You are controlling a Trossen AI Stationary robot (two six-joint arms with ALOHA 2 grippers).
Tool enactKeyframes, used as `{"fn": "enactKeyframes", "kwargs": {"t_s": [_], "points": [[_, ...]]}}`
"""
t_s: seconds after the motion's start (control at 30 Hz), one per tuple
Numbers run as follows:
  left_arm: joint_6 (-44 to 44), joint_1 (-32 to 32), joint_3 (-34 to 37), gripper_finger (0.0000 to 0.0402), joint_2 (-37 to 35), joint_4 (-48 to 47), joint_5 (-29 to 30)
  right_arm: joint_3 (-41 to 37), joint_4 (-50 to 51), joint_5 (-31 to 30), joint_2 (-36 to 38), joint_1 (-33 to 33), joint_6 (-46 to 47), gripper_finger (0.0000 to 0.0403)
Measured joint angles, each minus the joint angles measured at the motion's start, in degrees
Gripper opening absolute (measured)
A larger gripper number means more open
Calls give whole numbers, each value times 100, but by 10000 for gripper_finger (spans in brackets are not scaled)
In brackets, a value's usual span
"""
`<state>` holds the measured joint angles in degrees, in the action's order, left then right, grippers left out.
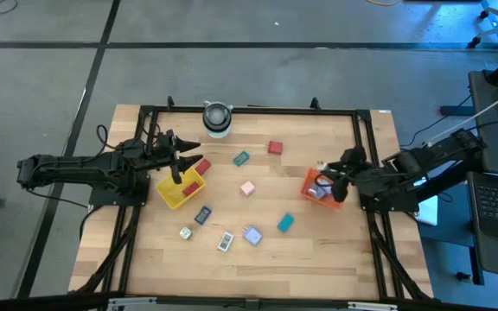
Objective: Pick & Place Office items
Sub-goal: Put the right green charger adapter into the orange basket
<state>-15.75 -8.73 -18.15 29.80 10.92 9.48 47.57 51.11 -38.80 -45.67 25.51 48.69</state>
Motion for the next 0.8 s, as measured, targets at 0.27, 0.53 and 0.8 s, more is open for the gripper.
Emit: {"fn": "enactKeyframes", "kwargs": {"t_s": [0.27, 0.53, 0.8], "points": [[0, 0, 0, 226, 2, 94, -20, -1311, -224, -233, 996, 392, 742, 123], [28, 2, 0, 226, 2, 118, -18, -2278, -478, 116, 1898, 551, 1128, 123], [2, 0, 0, 226, 2, 137, -18, -2517, -242, 1099, 1933, 551, 1992, 123]]}}
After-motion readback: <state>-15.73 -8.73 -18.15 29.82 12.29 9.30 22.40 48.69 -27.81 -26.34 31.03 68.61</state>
